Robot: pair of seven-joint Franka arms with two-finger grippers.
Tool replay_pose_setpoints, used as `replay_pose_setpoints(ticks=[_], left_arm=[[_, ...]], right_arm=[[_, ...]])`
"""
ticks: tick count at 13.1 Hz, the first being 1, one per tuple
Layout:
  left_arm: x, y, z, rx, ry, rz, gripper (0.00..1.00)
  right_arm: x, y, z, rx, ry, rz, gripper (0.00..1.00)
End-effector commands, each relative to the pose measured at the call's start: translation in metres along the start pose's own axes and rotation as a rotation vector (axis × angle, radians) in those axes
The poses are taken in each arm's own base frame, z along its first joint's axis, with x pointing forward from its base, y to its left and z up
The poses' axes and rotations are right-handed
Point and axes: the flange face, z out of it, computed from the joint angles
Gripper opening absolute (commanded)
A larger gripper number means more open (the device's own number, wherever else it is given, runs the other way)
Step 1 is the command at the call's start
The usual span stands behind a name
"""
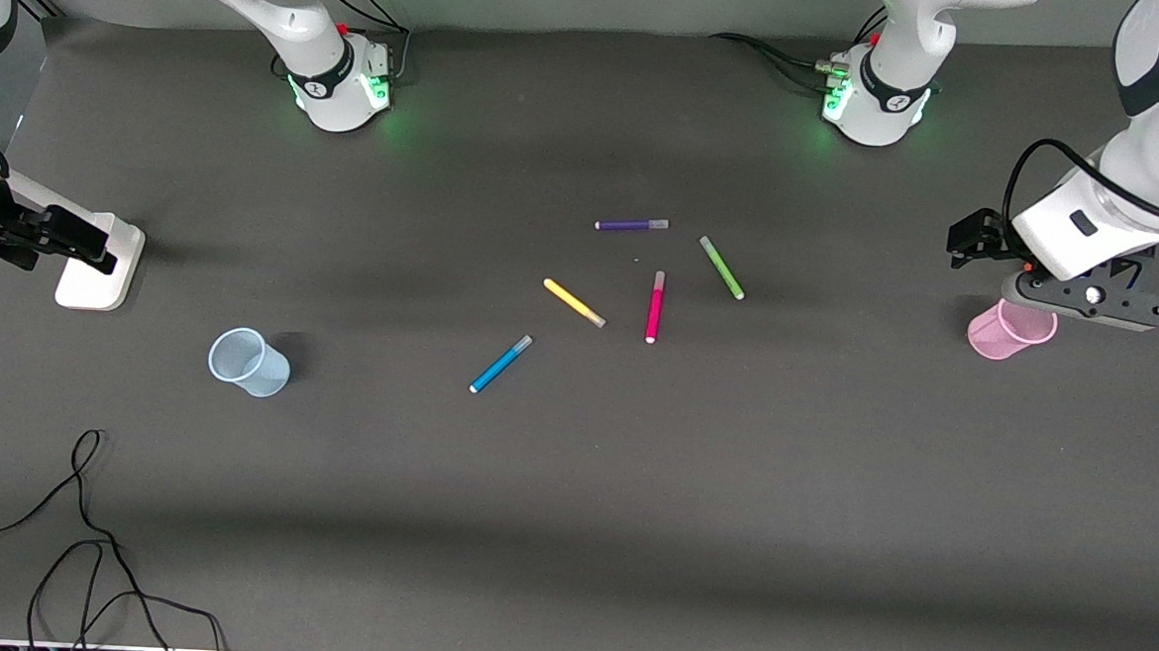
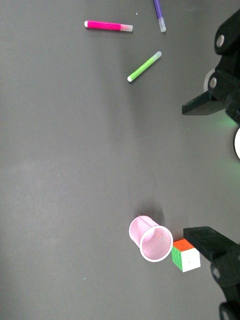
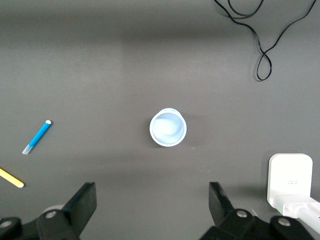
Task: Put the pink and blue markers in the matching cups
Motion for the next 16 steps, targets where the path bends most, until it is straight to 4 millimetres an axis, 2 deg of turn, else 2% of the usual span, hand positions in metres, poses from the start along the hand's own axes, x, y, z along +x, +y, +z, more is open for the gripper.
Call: replay_pose_setpoints(ticks=[1, 7, 9, 12, 15, 16], left_arm=[[-0.002, -0.001, -0.003, -0.004, -0.005, 0.000, 0.99], [-0.004, -0.013, 0.001, -0.007, -0.017, -0.011, 0.99], [-0.006, -0.011, 0.002, -0.008, -0.037, -0.009, 0.99], [-0.006, -0.001, 0.003, -0.006, -0.043, -0.005, 0.99], [-0.003, 0.019, 0.008, -0.006, -0.048, 0.027, 0.99], [0.000, 0.021, 0.015, -0.024, -0.062, 0.031, 0.99]], right_arm=[[-0.002, 0.002, -0.007, -0.012, -0.001, -0.011, 1.00], [-0.002, 0.002, -0.003, -0.006, -0.008, -0.019, 1.00], [-0.002, -0.008, 0.000, -0.005, -0.013, -0.027, 1.00], [0.000, -0.045, 0.007, -0.002, -0.018, -0.030, 1.00], [0.001, -0.107, 0.022, -0.006, -0.033, 0.055, 1.00], [-0.002, -0.128, 0.025, -0.008, -0.036, 0.073, 1.00]])
